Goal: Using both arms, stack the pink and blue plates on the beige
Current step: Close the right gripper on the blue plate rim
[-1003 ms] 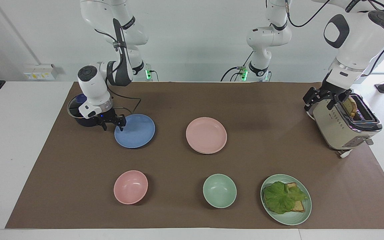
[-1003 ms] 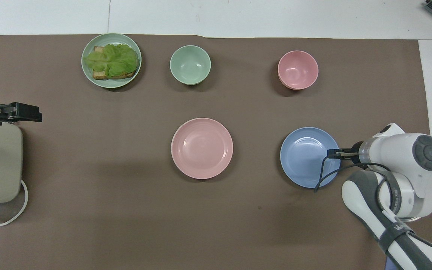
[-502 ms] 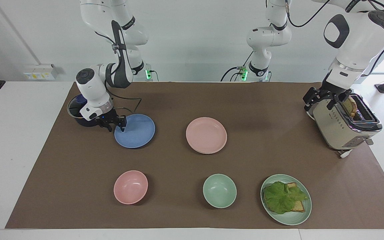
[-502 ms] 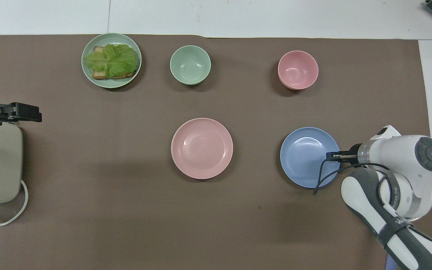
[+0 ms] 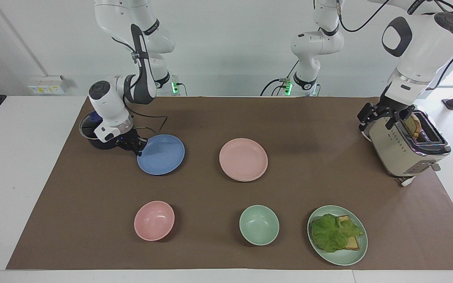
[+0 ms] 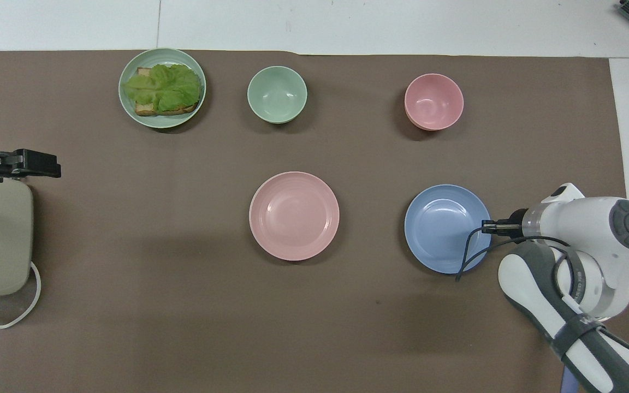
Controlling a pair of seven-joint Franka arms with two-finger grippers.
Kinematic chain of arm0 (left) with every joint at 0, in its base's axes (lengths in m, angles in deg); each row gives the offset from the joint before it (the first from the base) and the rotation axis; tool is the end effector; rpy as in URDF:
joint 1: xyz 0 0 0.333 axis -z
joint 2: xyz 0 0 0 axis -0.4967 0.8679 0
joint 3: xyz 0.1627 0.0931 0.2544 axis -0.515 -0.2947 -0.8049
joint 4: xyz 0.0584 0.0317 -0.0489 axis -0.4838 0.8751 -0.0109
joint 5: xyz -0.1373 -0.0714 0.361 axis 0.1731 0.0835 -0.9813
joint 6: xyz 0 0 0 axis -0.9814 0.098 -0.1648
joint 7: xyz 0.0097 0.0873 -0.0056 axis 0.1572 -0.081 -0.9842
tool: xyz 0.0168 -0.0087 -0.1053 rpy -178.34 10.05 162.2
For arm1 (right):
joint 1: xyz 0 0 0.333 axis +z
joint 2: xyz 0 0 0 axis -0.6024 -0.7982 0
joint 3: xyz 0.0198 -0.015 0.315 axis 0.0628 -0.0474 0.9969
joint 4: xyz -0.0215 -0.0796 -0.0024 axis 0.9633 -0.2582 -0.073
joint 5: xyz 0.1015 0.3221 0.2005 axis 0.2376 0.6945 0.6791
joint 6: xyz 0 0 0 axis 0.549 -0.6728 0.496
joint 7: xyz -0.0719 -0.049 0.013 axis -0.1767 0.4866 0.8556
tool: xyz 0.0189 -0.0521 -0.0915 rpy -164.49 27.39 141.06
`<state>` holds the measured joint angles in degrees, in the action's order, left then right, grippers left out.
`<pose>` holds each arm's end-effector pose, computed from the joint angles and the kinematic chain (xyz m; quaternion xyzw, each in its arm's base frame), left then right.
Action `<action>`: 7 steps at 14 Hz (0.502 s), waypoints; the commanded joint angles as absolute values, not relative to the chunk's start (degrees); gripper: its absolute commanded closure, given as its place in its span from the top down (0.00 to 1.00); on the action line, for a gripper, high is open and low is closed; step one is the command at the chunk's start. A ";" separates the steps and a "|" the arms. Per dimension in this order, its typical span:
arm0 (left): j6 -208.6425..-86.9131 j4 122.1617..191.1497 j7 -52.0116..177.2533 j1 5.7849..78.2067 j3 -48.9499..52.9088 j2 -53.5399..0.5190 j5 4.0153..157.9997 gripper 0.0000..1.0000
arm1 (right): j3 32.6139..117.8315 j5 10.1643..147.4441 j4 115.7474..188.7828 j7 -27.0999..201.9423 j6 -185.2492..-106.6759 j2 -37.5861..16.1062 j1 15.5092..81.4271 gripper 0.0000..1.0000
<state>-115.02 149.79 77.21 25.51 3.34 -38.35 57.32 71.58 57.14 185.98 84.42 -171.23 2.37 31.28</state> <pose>0.5615 -0.0039 0.5651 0.9989 0.0094 0.0448 0.0122 0.5002 -0.0200 0.3062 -0.9977 0.0355 -0.0306 0.0483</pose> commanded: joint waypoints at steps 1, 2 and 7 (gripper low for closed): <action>-114.16 149.67 77.89 25.03 3.61 -38.50 56.49 1.00 | 71.89 59.55 185.89 86.10 -171.28 2.75 30.98 0.00; -114.16 149.67 77.89 25.03 3.61 -38.50 56.40 1.00 | 71.98 59.55 185.45 86.02 -169.88 3.45 31.07 0.00; -114.16 149.67 77.89 25.03 3.61 -38.50 56.40 1.00 | 72.50 61.66 175.80 82.42 -156.98 5.74 32.03 0.00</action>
